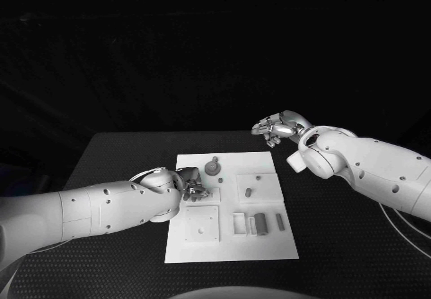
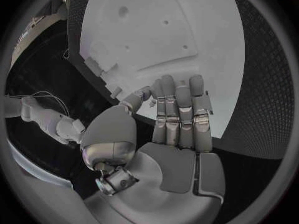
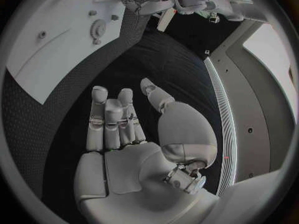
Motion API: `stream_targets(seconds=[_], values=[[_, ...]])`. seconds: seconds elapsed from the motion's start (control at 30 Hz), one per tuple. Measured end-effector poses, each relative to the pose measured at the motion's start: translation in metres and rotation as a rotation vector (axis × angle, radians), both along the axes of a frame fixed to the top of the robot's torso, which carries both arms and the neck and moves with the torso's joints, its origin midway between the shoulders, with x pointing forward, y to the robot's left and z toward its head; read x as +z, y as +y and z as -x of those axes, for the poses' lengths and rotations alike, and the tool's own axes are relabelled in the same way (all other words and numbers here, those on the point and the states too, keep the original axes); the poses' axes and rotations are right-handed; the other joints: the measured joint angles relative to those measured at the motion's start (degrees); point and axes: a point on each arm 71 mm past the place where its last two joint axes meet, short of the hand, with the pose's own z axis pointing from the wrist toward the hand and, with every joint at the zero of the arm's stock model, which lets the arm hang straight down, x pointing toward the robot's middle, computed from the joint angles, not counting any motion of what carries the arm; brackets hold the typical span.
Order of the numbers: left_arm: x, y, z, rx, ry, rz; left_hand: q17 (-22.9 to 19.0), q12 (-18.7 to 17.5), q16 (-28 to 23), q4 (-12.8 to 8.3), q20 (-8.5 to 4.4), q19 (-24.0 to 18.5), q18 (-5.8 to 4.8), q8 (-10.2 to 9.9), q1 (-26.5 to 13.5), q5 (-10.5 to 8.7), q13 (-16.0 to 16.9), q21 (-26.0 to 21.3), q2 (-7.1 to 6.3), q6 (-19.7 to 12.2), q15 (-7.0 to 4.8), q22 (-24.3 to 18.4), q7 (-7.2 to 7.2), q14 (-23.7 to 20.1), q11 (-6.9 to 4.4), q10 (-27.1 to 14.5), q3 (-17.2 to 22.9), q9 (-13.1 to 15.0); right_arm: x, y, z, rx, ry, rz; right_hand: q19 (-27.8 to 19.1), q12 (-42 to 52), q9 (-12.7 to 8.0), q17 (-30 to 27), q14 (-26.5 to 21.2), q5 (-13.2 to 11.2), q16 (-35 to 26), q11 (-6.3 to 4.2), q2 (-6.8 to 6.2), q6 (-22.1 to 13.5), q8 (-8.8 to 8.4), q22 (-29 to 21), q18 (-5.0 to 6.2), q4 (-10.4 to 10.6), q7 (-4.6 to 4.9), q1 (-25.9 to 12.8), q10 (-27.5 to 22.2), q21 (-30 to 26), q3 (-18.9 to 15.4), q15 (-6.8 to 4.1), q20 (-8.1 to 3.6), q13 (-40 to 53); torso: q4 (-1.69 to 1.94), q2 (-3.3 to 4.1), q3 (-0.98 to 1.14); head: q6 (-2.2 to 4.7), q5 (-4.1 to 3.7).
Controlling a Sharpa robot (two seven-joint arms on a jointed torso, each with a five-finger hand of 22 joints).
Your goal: Assemble the parts on the task board
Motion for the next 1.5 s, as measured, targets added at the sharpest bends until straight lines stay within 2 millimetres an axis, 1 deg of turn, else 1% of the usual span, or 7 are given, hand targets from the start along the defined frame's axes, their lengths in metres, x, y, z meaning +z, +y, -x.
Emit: stream_targets(seconds=[0.53,0.57,0.63,0.7,0.73,1.3,1.5], values=[[-0.0020,-0.0029,0.0036,-0.020,0.032,-0.003,-0.20,0.00,-0.01,-0.33,0.01,0.01,0.00,-0.13,0.11,-0.12,-0.01,0.00,-0.04,0.01,0.01,-0.01,0.02,0.00,0.10,0.09,-0.33,-0.16,-0.0002,0.0003,0.0000,0.001,0.002,-0.001,0.00,0.00,0.00,-0.05,0.01,0.00,0.00,0.00,0.22,0.00,0.00,0.00,0.00,0.00,-0.03,-0.22,0.00,0.00,0.00,0.01,0.00,-0.05,-0.07,-0.01,0.04,-0.07,-0.01],[-0.0031,-0.0024,0.0041,-0.020,0.036,-0.006,-0.21,0.00,-0.01,-0.42,0.01,0.01,0.00,-0.40,1.41,-0.25,-0.01,0.00,0.79,-0.02,0.02,-0.01,0.06,-0.01,0.10,0.09,-0.25,-0.30,-0.0002,0.0004,0.0000,0.001,0.002,-0.001,0.00,0.00,0.00,-0.05,0.01,0.00,0.00,0.00,0.22,0.00,0.00,0.00,0.00,0.00,-0.03,-0.22,0.00,0.00,0.00,0.01,0.00,-0.05,-0.07,-0.01,0.04,-0.07,-0.03],[-0.0043,-0.0014,0.0046,-0.019,0.041,-0.010,-0.25,0.00,0.00,-0.49,0.01,0.02,0.01,-0.53,1.72,-0.34,-0.01,0.23,1.46,-0.04,0.02,0.07,0.14,-0.01,0.10,0.09,-0.31,-0.27,-0.0002,0.0003,-0.0001,0.001,0.002,-0.002,0.00,0.00,0.00,-0.05,0.01,0.00,0.00,0.00,0.22,0.00,0.00,0.00,0.00,0.00,-0.03,-0.22,0.00,0.00,0.00,0.01,0.00,-0.05,-0.07,-0.01,0.04,-0.07,-0.05],[-0.0043,-0.0010,0.0042,-0.018,0.042,-0.012,-0.28,0.00,0.22,-1.68,0.01,0.02,0.01,-0.68,3.11,-0.17,-0.02,0.23,3.12,-0.19,0.01,0.06,-0.01,-0.01,0.08,0.08,0.89,-0.20,-0.0002,0.0003,0.0000,0.001,0.003,-0.002,0.00,0.00,0.00,-0.05,0.01,0.00,0.00,0.00,0.22,0.00,0.00,0.00,0.01,0.00,-0.04,-0.22,0.00,0.00,0.00,0.01,0.00,-0.05,-0.06,-0.01,0.04,-0.04,-0.05],[-0.0044,-0.0008,0.0041,-0.018,0.043,-0.013,-0.28,0.00,0.22,-1.91,0.01,0.02,0.01,-0.51,3.02,-0.17,-0.02,0.23,3.22,-0.19,0.01,0.06,-0.01,-0.01,0.08,0.08,1.12,-0.20,-0.0002,0.0003,0.0000,0.001,0.003,-0.002,0.00,0.00,0.00,-0.05,0.01,0.00,0.00,0.00,0.22,0.00,0.00,0.00,0.00,0.00,-0.04,-0.22,0.00,0.00,0.00,0.01,0.00,-0.05,-0.05,-0.01,0.04,-0.03,-0.07],[-0.0050,0.0039,0.0034,-0.004,0.048,-0.014,-0.52,0.00,0.21,-2.26,0.22,-0.19,0.02,-0.50,2.40,-0.55,-0.07,0.45,3.02,-0.40,0.21,0.14,0.19,-0.22,0.09,0.07,1.15,-0.20,-0.0004,-0.0001,-0.0002,0.001,0.004,-0.002,0.00,0.00,0.00,-0.04,0.10,0.00,0.00,0.00,-0.02,-0.02,0.00,0.00,0.01,0.00,-0.22,-0.46,0.00,0.00,0.00,0.10,0.00,-0.14,0.00,-0.01,0.00,0.11,-0.24],[-0.0055,0.0061,0.0046,0.001,0.054,-0.008,-0.62,0.00,0.20,-2.42,0.22,-0.19,0.01,-0.50,1.92,-0.55,-0.10,0.44,2.54,-0.40,0.21,0.11,0.19,-0.22,0.09,0.07,1.00,-0.19,-0.0005,-0.0004,-0.0003,0.001,0.004,-0.001,0.00,0.00,0.00,-0.09,0.10,0.00,0.00,0.00,-0.02,-0.02,0.00,0.00,0.01,0.00,-0.23,-0.46,0.00,0.00,0.00,0.10,0.00,-0.14,0.01,-0.01,-0.02,0.19,-0.24]])
